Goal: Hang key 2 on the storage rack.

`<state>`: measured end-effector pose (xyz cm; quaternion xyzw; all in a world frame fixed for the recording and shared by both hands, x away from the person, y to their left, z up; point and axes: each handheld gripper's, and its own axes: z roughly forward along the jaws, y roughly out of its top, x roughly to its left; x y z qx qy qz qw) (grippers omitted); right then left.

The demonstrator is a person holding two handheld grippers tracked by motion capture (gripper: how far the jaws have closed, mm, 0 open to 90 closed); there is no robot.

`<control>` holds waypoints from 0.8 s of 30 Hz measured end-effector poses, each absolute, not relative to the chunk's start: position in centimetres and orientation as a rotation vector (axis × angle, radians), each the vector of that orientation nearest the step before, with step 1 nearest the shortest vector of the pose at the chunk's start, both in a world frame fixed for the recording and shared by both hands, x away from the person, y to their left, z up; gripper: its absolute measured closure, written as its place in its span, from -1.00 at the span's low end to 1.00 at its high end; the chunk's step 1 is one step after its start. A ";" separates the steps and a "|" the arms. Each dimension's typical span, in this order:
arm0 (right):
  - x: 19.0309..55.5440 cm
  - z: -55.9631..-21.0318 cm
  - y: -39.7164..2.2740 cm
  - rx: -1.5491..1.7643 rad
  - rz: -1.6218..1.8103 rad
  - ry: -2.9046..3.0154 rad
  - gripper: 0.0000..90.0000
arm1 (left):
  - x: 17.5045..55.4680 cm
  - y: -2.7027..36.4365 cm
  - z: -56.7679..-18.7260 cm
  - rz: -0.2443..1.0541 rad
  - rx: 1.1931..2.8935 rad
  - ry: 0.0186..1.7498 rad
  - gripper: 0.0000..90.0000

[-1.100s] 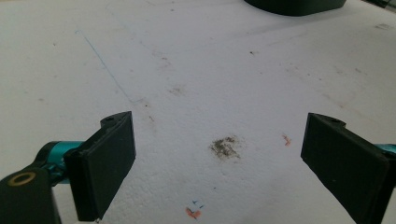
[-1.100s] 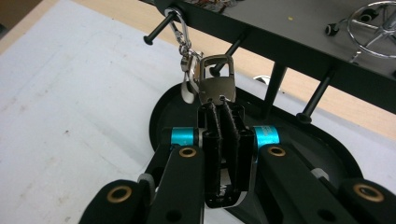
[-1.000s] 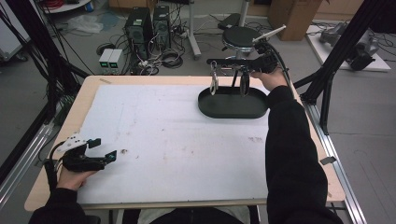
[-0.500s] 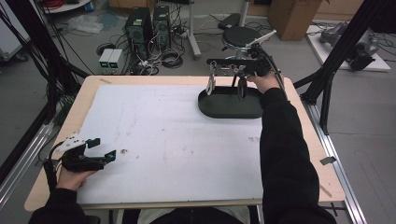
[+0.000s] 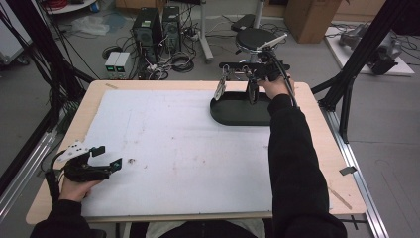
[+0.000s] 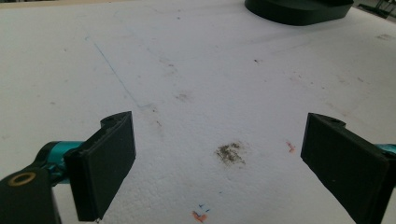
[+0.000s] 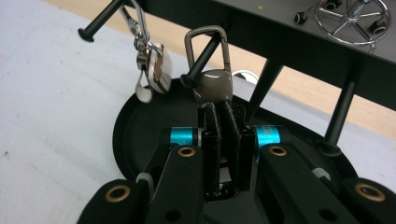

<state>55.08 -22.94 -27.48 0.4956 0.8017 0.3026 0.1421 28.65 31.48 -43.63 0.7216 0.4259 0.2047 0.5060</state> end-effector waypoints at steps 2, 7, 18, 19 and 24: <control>55.3 -27.7 -23.0 1.454 0.900 2.296 0.91 | 28.7 31.5 -43.6 0.493 1.741 1.027 -0.77; 55.7 -28.3 -23.0 1.459 0.916 2.278 0.90 | 28.6 31.5 -43.6 0.496 1.743 1.023 -0.77; 54.6 -30.6 -22.2 1.410 0.820 2.304 0.34 | 28.6 31.5 -43.6 0.496 1.742 1.023 -0.77; 54.3 -30.8 -22.1 1.399 0.833 2.307 0.24 | 28.6 31.5 -43.6 0.497 1.737 1.024 -0.77; 54.0 -31.8 -22.1 1.419 0.848 2.355 -0.54 | 28.6 31.5 -43.6 0.494 1.740 1.030 -0.77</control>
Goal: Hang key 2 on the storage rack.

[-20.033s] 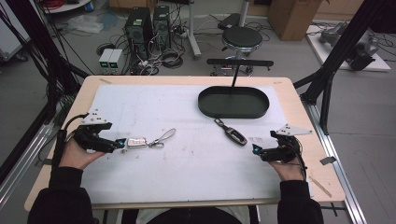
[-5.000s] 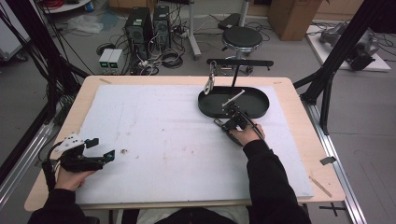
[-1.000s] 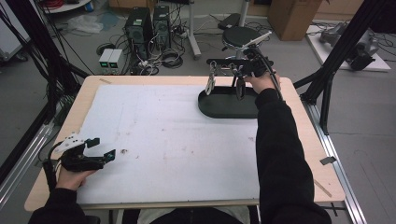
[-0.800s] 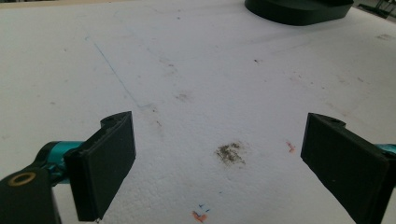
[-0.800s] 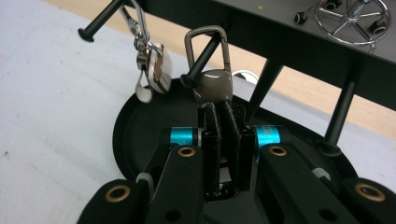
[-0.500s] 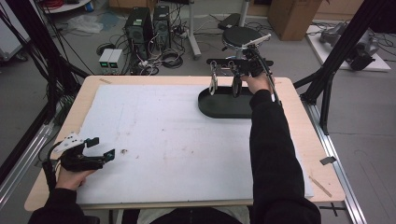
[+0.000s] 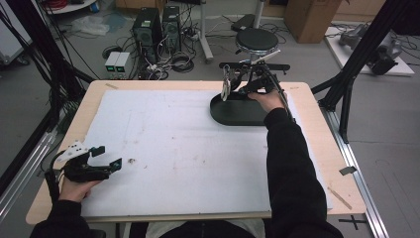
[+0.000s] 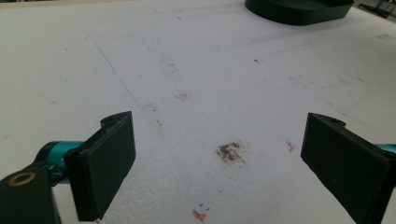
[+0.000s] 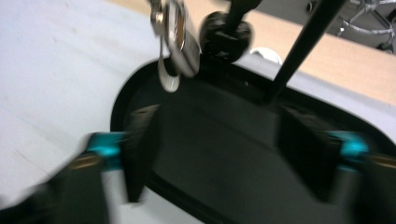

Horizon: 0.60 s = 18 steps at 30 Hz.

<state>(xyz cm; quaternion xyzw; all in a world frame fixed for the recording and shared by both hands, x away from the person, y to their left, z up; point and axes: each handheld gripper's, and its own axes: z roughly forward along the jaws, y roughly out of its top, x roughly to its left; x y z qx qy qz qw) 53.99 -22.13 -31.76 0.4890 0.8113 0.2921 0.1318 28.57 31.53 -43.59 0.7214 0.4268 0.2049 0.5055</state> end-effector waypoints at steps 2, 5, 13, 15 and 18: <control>53.7 -31.8 -22.1 1.406 0.854 2.372 -0.70 | 28.6 31.5 -43.6 0.495 1.744 1.028 -0.77; 53.2 -31.4 -21.7 1.379 0.883 2.405 -0.83 | 28.5 31.5 -43.6 0.494 1.745 1.029 -0.77; 52.1 -30.8 -21.2 1.372 0.880 2.437 -0.97 | 28.4 31.6 -43.5 0.497 1.738 1.027 -0.77; 51.7 -30.5 -21.2 1.360 0.885 2.435 -0.97 | 28.5 31.6 -43.5 0.496 1.738 1.025 -0.77; 51.1 -30.0 -21.2 1.356 0.890 2.427 -0.97 | 28.4 31.6 -43.5 0.499 1.739 1.025 -0.77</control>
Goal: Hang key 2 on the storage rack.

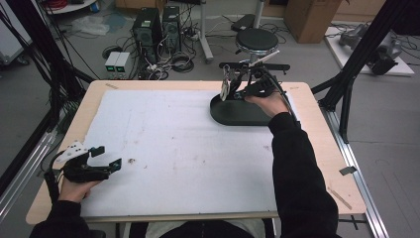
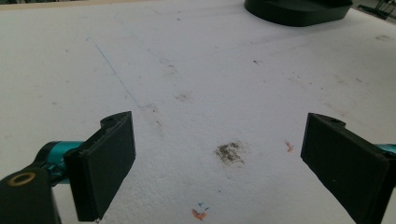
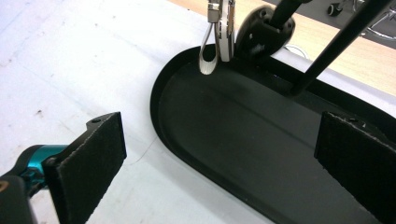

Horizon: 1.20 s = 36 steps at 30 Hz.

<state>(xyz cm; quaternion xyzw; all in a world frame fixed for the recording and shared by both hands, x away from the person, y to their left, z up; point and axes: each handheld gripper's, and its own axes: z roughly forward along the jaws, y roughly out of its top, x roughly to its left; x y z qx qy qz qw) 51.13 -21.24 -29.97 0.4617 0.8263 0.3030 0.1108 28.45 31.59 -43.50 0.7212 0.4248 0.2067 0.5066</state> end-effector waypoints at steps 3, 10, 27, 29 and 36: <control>50.4 -29.4 -21.4 1.356 0.899 2.422 -0.97 | 28.4 31.6 -43.5 0.498 1.737 1.024 -0.77; 48.0 -29.0 -23.1 1.351 0.983 2.375 -0.96 | 28.5 31.6 -43.5 0.498 1.732 1.025 -0.77; 43.2 -30.4 -26.6 1.345 0.954 2.287 -0.97 | 28.5 31.6 -43.5 0.503 1.728 1.029 -0.77; 42.5 -31.1 -27.1 1.341 0.954 2.278 -0.96 | 28.5 31.6 -43.5 0.500 1.731 1.029 -0.77; 40.9 -33.2 -28.5 1.369 0.963 2.269 -0.96 | 28.5 31.6 -43.5 0.499 1.736 1.030 -0.77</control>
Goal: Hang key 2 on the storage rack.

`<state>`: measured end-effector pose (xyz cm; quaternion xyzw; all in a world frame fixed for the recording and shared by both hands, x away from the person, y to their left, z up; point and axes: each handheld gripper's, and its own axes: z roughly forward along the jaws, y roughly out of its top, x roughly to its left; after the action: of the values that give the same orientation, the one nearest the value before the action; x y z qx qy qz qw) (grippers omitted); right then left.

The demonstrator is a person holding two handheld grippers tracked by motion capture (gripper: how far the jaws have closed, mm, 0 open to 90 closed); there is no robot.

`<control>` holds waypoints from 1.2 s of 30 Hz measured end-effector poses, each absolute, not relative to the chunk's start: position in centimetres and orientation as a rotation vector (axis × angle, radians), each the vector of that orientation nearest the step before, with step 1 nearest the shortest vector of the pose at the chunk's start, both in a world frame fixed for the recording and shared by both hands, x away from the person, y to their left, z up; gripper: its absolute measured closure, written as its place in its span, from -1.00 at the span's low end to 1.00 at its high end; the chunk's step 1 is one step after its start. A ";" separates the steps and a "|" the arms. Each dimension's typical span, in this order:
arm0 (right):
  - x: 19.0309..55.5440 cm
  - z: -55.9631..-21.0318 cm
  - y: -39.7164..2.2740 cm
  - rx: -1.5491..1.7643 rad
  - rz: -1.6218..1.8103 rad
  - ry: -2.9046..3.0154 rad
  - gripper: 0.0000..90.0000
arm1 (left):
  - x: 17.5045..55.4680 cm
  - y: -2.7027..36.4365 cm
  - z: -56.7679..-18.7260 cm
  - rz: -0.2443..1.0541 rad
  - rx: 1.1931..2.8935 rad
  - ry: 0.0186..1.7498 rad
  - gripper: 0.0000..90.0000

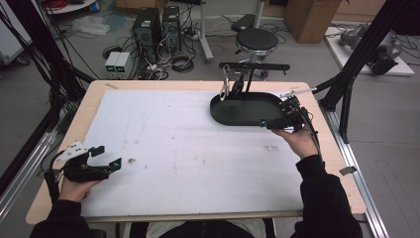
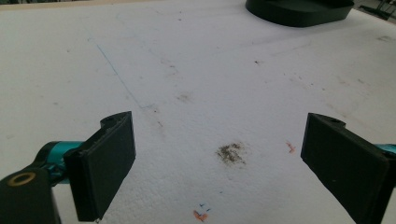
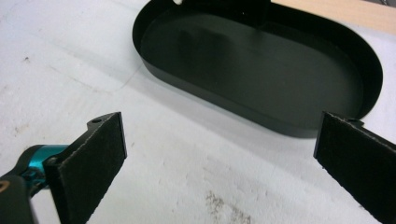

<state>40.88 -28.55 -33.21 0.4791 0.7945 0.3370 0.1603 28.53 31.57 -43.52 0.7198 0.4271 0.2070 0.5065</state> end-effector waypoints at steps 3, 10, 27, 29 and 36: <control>40.1 -33.8 -28.9 1.368 0.970 2.259 -0.96 | 28.5 31.5 -43.5 0.498 1.738 1.032 -0.77; 38.7 -34.9 -29.9 1.384 0.994 2.235 -0.96 | 28.5 31.5 -43.5 0.498 1.740 1.032 -0.77; 35.7 -38.0 -31.0 1.319 1.073 2.222 -0.96 | 28.5 31.5 -43.6 0.494 1.748 1.030 -0.77; 35.3 -38.4 -31.2 1.301 1.083 2.223 -0.97 | 28.6 31.5 -43.6 0.494 1.748 1.031 -0.77; 34.0 -40.3 -32.2 1.311 1.073 2.243 -0.97 | 28.6 31.5 -43.6 0.493 1.751 1.033 -0.77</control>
<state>34.01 -32.19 -40.29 0.4601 0.7871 0.3765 0.1644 28.56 31.46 -43.60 0.7242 0.4275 0.2038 0.5012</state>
